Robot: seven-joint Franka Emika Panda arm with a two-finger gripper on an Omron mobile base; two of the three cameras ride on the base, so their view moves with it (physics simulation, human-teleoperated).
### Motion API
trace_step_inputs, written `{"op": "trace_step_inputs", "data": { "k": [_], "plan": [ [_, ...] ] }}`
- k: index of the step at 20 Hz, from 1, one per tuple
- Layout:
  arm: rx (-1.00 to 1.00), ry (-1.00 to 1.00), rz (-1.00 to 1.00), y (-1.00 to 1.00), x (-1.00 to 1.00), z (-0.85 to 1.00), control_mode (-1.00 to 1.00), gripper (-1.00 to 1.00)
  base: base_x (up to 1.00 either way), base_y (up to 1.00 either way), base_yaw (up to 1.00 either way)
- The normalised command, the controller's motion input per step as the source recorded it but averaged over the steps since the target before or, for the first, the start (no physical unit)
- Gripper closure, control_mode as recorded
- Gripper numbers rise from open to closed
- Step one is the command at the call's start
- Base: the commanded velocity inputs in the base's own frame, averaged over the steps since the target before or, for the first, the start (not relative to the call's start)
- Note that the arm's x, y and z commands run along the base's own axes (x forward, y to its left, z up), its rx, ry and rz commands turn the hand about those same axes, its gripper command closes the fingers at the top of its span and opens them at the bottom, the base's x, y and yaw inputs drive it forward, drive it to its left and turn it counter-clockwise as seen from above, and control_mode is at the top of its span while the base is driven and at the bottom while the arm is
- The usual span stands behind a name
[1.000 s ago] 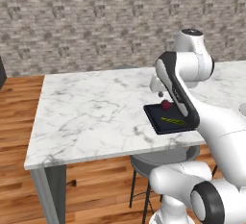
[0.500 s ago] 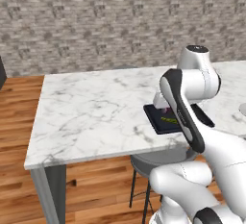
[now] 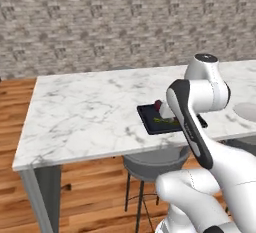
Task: Create a steak meal by picking up the steak and asparagus from the tray and placing them on the plate. Leave the beet on the tray.
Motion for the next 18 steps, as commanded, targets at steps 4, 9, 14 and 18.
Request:
{"op": "trace_step_inputs", "data": {
  "k": [4, 9, 14, 18],
  "plan": [
    [0.00, 0.00, 0.00, 0.00, 0.00, 0.00, 1.00, -1.00, -0.10, -0.72, -0.05],
    [0.00, 0.00, 0.00, 0.00, 0.00, 0.00, 1.00, -1.00, -0.02, -0.75, -0.05],
    [0.00, 0.00, 0.00, 0.00, 0.00, 0.00, 1.00, -1.00, 0.00, -0.72, -0.01],
    [0.00, 0.00, 0.00, 0.00, 0.00, 0.00, 1.00, -1.00, 0.00, -0.57, 0.00]
  ]
}}
